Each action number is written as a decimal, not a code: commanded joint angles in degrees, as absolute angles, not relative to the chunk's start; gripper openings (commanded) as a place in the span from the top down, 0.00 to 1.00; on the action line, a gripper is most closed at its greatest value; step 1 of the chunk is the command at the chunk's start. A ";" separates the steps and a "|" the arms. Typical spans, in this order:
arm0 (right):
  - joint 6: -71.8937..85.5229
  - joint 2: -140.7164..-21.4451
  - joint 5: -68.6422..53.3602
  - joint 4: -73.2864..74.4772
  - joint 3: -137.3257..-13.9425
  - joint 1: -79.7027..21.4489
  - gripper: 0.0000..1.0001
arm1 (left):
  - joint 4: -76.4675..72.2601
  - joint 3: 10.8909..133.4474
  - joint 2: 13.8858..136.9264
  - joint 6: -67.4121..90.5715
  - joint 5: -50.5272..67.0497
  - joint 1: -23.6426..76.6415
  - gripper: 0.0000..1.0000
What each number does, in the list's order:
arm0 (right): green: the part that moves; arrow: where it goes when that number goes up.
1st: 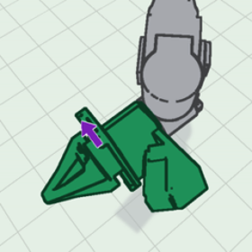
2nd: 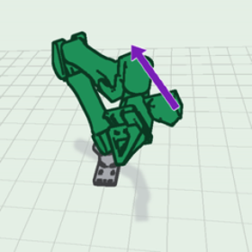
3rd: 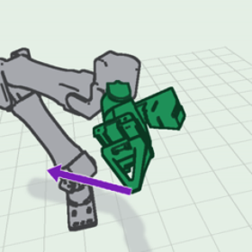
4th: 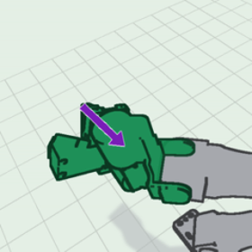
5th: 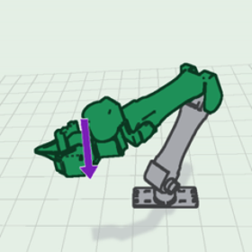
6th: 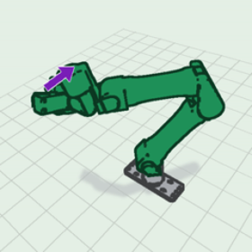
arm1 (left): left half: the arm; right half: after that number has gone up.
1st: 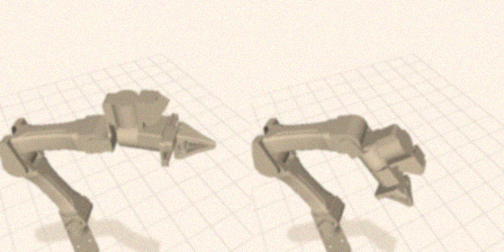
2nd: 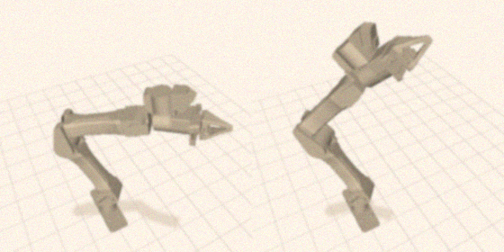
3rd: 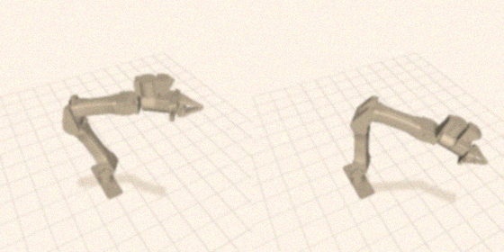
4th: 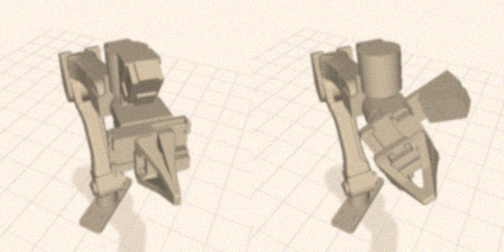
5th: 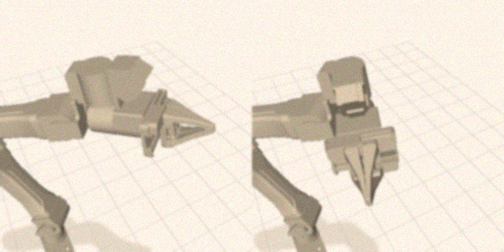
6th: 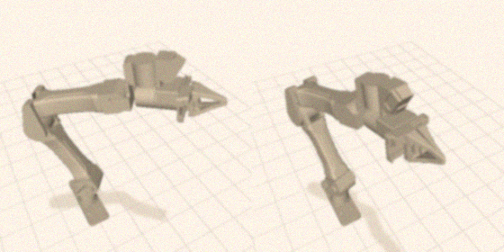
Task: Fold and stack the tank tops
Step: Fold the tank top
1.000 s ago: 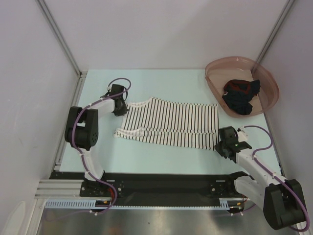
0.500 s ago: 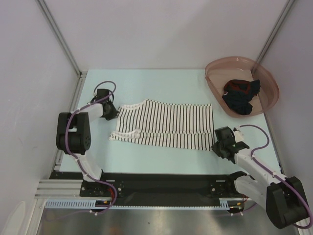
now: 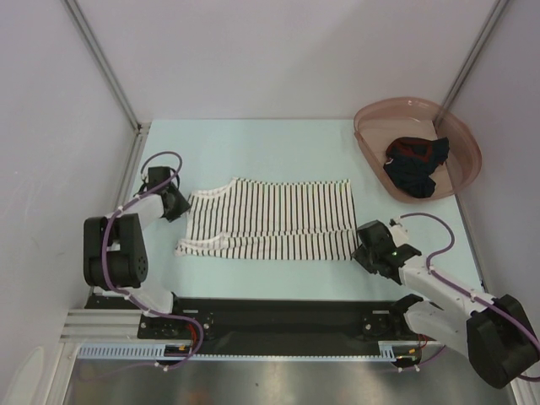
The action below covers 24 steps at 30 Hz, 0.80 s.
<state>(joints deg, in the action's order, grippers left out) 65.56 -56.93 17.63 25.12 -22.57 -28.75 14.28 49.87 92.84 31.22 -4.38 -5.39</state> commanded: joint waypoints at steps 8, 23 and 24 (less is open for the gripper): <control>53.48 -54.14 28.56 34.99 -30.84 -28.83 0.46 | 13.19 48.52 82.71 31.11 -10.63 -5.80 0.18; 20.93 -81.86 12.04 17.14 -59.89 -20.48 0.47 | 9.76 57.04 83.05 25.14 -2.99 7.64 0.11; 20.05 -84.52 12.04 18.53 -62.12 -20.57 0.48 | 8.54 57.30 83.49 25.05 -2.55 8.08 0.09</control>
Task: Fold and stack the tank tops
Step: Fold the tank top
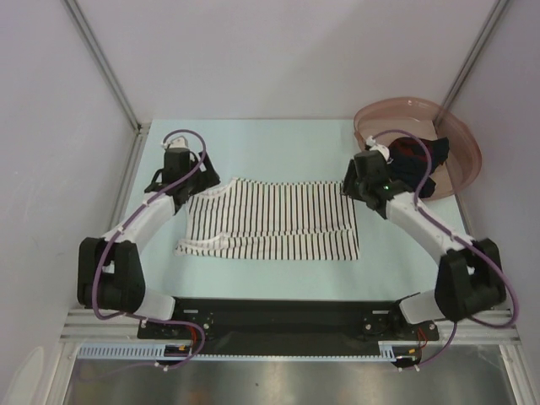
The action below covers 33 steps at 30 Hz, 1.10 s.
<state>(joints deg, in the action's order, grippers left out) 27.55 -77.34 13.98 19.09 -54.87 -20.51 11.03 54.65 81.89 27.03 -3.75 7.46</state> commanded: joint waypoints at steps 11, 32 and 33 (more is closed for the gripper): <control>18.72 -107.48 13.97 19.07 -79.18 -17.76 0.52 | 7.65 64.94 94.73 21.89 2.36 8.70 0.11; 17.31 -119.62 16.53 20.31 -85.61 -14.15 0.62 | 13.09 77.51 108.54 19.95 0.18 13.10 0.21; 17.49 -119.79 15.48 20.30 -85.61 -13.63 0.65 | 13.27 77.69 108.89 19.86 0.18 13.18 0.21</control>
<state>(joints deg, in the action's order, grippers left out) 17.89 -118.87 16.53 20.73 -83.50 -14.61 13.34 74.50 108.36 21.32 0.34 12.97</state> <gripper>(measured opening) 0.382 0.796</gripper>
